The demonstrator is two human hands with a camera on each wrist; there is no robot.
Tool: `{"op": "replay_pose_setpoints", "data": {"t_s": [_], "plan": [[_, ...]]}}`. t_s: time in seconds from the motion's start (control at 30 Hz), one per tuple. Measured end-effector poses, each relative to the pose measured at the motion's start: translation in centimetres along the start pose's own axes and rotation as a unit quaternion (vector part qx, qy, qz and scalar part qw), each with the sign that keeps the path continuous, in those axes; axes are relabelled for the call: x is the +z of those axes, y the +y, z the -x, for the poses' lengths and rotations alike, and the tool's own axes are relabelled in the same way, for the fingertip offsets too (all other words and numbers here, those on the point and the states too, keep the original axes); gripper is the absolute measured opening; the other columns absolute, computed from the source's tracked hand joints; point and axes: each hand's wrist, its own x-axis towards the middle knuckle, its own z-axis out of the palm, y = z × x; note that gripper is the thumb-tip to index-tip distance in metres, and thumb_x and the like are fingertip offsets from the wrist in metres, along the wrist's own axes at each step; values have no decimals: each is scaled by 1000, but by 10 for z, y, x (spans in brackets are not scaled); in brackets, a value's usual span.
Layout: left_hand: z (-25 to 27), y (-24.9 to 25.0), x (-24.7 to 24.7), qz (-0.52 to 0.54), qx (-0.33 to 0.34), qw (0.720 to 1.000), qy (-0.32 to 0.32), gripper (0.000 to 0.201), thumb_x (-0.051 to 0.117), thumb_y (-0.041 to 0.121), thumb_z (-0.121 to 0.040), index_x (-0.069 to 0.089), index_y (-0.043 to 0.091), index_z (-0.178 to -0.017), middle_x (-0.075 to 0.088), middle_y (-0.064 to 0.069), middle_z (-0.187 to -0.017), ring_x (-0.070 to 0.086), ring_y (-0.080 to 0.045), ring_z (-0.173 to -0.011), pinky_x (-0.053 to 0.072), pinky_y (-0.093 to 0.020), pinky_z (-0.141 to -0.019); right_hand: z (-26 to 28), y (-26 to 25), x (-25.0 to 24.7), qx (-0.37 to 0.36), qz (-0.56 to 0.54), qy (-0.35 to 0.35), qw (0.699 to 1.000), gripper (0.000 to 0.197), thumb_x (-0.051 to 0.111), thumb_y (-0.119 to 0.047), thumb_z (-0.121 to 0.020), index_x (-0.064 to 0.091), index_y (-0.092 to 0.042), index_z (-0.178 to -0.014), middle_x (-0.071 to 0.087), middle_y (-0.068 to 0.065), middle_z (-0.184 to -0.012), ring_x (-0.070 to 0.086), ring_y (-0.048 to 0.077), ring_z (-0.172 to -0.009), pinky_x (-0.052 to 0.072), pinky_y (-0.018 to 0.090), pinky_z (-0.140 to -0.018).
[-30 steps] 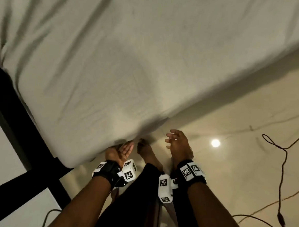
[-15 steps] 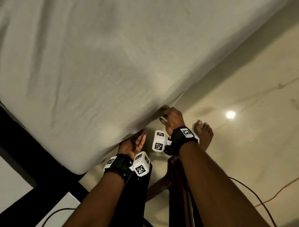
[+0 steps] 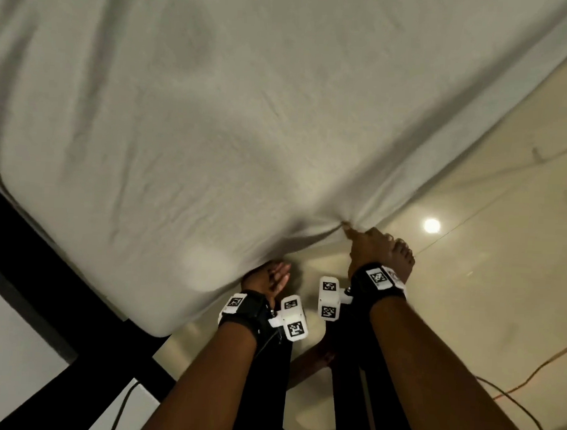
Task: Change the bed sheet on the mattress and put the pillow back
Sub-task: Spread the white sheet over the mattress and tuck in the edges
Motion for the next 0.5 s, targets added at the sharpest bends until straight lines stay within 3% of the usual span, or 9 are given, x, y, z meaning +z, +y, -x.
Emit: {"op": "replay_pose_setpoints", "data": {"t_s": [0.07,0.1,0.17,0.23,0.3,0.37,0.43,0.5], "plan": [[3,-6,0,-23,9,1000,-2,19,44,10,-105,60,3,-97,67,-7,-101,71,-18,-83,56,-27,-77,24,-16,4,-65,198,5,978,62,62,-16,-97,38,-23,-153,63,10,-129,59,28,-119,39,26,-96],[5,-8,0,-23,13,1000,-5,17,48,12,-105,61,5,-97,68,-6,-100,72,-17,-79,58,-27,-73,21,-11,6,-57,185,7,981,63,63,-13,-95,38,-24,-152,68,9,-123,62,26,-116,41,27,-94],[8,-11,-4,13,18,1000,-5,19,46,15,-105,61,7,-97,69,-7,-101,71,-18,-83,55,-29,-73,5,-2,15,24,-11,-15,1000,41,59,-7,-96,55,-21,-134,72,12,-104,69,25,-95,47,27,-85],[16,-9,-11,101,25,994,-18,26,39,14,-106,62,6,-98,71,-10,-100,70,-23,-89,53,-31,-77,20,4,24,56,-91,-43,993,14,50,-6,-101,63,-13,-99,67,14,-85,69,24,-70,54,31,-70],[22,-9,-19,202,49,977,-51,31,35,13,-103,64,0,-102,74,-17,-98,74,-29,-88,57,-37,-78,34,14,33,71,-153,-86,982,23,51,-16,-102,64,-3,-89,70,15,-83,72,25,-69,59,33,-69],[23,-8,-22,285,70,954,-66,34,35,13,-101,64,-4,-106,73,-23,-104,73,-35,-94,61,-44,-78,52,21,40,47,-171,-136,975,31,48,-24,-103,69,-1,-99,74,15,-94,73,24,-83,57,37,-85],[20,-7,-21,356,69,929,-78,38,35,18,-100,63,-4,-114,66,-27,-123,64,-41,-115,58,-52,-81,63,26,41,62,-241,-178,952,35,46,-32,-104,67,-5,-112,72,12,-105,69,23,-97,51,38,-95],[18,-5,-18,402,48,910,-92,49,30,24,-102,56,-1,-134,56,-27,-140,51,-43,-133,59,-49,-73,65,26,41,75,-290,-218,929,40,44,-38,-103,62,-10,-125,70,9,-118,65,23,-109,48,38,-99]]}}
